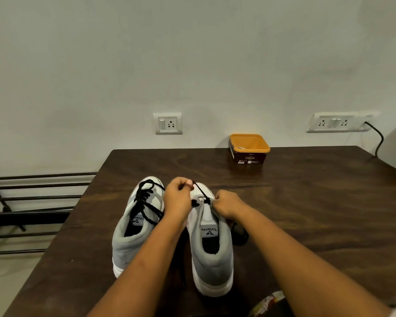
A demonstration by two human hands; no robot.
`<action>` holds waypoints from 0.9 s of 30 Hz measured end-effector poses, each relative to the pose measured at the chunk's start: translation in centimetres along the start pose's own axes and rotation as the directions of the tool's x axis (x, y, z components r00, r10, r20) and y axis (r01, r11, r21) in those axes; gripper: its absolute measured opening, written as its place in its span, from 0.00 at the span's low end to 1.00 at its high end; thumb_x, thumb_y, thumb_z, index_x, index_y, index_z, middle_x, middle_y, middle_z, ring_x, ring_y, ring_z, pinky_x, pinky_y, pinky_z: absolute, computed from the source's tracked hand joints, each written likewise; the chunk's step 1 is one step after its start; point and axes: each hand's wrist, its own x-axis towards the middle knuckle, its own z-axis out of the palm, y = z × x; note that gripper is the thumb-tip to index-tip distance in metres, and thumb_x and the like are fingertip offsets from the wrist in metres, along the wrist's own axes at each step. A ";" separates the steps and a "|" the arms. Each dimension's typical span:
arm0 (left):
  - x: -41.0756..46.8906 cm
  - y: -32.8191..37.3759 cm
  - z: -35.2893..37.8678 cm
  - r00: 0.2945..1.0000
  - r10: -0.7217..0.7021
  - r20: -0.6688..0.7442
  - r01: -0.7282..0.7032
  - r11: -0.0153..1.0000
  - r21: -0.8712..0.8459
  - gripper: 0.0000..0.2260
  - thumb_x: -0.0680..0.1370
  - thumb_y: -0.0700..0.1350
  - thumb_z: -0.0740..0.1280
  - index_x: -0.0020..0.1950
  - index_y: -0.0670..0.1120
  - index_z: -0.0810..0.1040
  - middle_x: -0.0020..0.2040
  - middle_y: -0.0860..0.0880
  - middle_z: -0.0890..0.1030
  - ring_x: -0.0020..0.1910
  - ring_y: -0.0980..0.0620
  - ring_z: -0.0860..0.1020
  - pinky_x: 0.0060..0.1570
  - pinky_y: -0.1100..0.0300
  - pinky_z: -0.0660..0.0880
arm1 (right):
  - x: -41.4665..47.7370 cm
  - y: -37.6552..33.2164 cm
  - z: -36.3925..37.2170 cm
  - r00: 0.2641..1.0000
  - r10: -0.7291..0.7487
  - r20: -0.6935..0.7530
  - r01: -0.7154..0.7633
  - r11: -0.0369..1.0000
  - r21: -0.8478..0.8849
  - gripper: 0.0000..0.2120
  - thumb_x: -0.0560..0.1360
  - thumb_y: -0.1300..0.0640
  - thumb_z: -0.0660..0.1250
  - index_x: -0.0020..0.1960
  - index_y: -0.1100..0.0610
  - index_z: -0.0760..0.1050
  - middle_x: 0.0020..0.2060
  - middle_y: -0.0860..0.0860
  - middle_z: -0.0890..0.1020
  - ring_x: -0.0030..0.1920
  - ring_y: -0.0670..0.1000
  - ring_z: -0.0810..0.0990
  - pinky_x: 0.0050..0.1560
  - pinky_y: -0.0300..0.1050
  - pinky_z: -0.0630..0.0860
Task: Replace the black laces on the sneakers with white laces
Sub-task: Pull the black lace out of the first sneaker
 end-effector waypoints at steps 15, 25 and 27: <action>-1.6 -0.6 0.2 0.912 0.077 0.403 -0.402 0.367 0.839 0.11 0.76 0.48 0.61 0.57 0.49 0.77 0.57 0.46 0.69 0.53 0.43 0.76 0.46 0.53 0.72 | 0.1 -0.4 0.6 0.999 -0.006 -0.048 0.007 1.000 0.014 0.09 0.79 0.57 0.58 0.56 0.58 0.73 0.61 0.60 0.77 0.51 0.56 0.74 0.44 0.43 0.68; -0.5 -0.9 0.7 0.985 0.139 0.105 -0.173 0.851 0.495 0.13 0.74 0.35 0.63 0.33 0.49 0.77 0.43 0.46 0.78 0.41 0.47 0.77 0.38 0.60 0.67 | 0.0 -0.1 0.3 0.999 -0.009 -0.041 0.012 0.996 0.092 0.04 0.78 0.59 0.58 0.51 0.55 0.71 0.60 0.59 0.76 0.52 0.55 0.73 0.45 0.43 0.68; -0.3 0.7 0.4 1.000 -0.019 -0.010 0.020 0.995 0.095 0.14 0.76 0.33 0.59 0.35 0.49 0.73 0.39 0.45 0.76 0.35 0.49 0.72 0.34 0.59 0.66 | 0.1 0.0 0.2 0.999 0.009 -0.041 -0.004 0.992 0.123 0.04 0.78 0.60 0.57 0.50 0.55 0.69 0.61 0.59 0.76 0.54 0.56 0.74 0.47 0.44 0.69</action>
